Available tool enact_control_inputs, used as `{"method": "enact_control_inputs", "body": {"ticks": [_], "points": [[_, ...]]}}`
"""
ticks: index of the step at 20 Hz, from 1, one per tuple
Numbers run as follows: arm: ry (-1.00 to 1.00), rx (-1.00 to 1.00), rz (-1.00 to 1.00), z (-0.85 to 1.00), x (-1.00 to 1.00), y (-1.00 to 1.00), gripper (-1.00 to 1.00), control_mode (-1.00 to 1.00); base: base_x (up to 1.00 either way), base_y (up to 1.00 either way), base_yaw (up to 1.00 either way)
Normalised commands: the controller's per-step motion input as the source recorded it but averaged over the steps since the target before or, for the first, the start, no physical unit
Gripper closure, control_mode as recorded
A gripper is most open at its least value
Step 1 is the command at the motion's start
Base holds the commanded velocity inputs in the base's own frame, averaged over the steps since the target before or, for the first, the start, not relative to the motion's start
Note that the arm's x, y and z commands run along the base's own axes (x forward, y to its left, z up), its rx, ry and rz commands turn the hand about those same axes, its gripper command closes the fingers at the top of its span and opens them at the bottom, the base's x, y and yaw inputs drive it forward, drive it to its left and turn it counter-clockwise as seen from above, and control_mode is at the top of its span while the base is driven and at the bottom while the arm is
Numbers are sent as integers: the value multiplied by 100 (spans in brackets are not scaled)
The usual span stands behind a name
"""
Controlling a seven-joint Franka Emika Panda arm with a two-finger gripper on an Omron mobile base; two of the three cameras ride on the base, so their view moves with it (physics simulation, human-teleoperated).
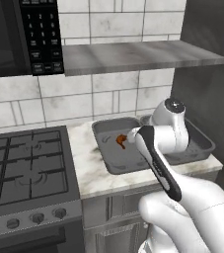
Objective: Place one lemon and one chicken drumstick in each tupperware on the nearby counter, to pack two identical lunches.
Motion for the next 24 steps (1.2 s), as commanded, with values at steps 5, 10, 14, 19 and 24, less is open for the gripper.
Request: {"method": "enact_control_inputs", "body": {"ticks": [5, 10, 14, 19, 24], "points": [[14, 0, 0, -32, 39, 0, 100, -100, 0, 0, 0], [10, 0, 0, -27, 38, 0, 100, -100, 0, 0, 0], [7, -1, 0, -28, 32, 0, 100, -100, 0, 0, 0], [4, -2, 0, -29, 25, 0, 100, -100, 0, 0, 0], [0, -2, 0, -34, 23, 0, 100, -100, 0, 0, 0]]}}
